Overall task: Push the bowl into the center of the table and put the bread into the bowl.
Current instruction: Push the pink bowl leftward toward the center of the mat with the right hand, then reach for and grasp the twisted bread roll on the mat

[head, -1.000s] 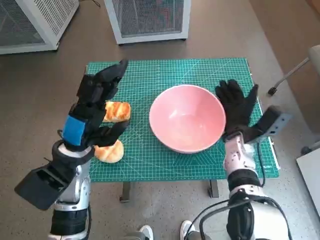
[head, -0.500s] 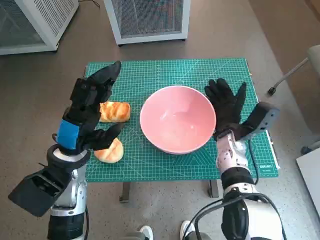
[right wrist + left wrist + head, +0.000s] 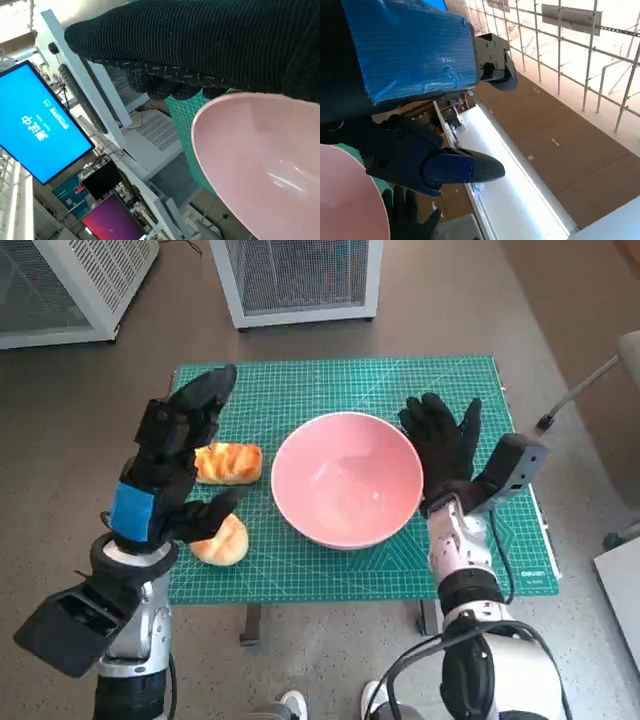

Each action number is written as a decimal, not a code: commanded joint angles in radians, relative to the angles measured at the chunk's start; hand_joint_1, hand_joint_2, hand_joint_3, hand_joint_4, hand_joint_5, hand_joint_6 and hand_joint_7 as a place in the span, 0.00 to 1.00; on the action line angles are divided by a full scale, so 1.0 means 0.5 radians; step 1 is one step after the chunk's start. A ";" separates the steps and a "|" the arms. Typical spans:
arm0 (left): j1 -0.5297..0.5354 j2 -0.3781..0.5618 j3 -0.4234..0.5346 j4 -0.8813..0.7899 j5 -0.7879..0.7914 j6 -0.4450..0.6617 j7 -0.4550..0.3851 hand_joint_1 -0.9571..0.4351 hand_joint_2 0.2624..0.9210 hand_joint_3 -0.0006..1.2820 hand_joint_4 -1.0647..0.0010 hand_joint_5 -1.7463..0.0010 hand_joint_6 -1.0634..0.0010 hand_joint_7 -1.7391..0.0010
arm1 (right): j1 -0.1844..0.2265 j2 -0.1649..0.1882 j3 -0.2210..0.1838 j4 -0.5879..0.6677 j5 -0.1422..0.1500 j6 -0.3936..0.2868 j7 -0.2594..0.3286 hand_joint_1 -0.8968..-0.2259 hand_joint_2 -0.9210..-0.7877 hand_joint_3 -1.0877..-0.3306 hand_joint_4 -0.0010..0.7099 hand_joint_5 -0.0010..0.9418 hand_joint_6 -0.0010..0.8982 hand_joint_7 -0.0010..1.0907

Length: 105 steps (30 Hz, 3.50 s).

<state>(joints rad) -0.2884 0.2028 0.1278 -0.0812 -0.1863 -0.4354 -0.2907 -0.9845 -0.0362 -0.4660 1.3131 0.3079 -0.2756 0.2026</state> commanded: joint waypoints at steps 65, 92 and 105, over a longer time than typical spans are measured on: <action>-0.775 0.946 -0.654 0.281 1.296 1.560 -0.622 0.76 0.75 0.01 0.99 1.00 0.83 0.98 | 0.746 -0.073 0.614 -1.889 0.209 -0.603 0.771 0.77 0.00 0.73 0.71 0.00 0.17 0.78; -1.318 0.611 -1.084 1.730 1.651 1.314 -0.201 0.67 0.74 0.00 0.92 0.99 0.77 0.98 | 0.793 -0.074 0.646 -1.927 0.238 -0.587 0.772 0.76 0.00 0.73 0.71 0.00 0.17 0.78; -1.524 0.403 -1.210 2.385 1.694 1.170 0.014 0.67 0.78 0.01 0.80 0.98 0.66 0.97 | 0.815 -0.065 0.648 -1.942 0.223 -0.595 0.745 0.77 0.00 0.73 0.71 0.00 0.18 0.77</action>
<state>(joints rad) -1.0102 0.4198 -0.4684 1.0559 0.6533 0.1710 -0.3088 -0.6048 -0.0713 -0.1440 0.3465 0.4261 -0.5816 0.5796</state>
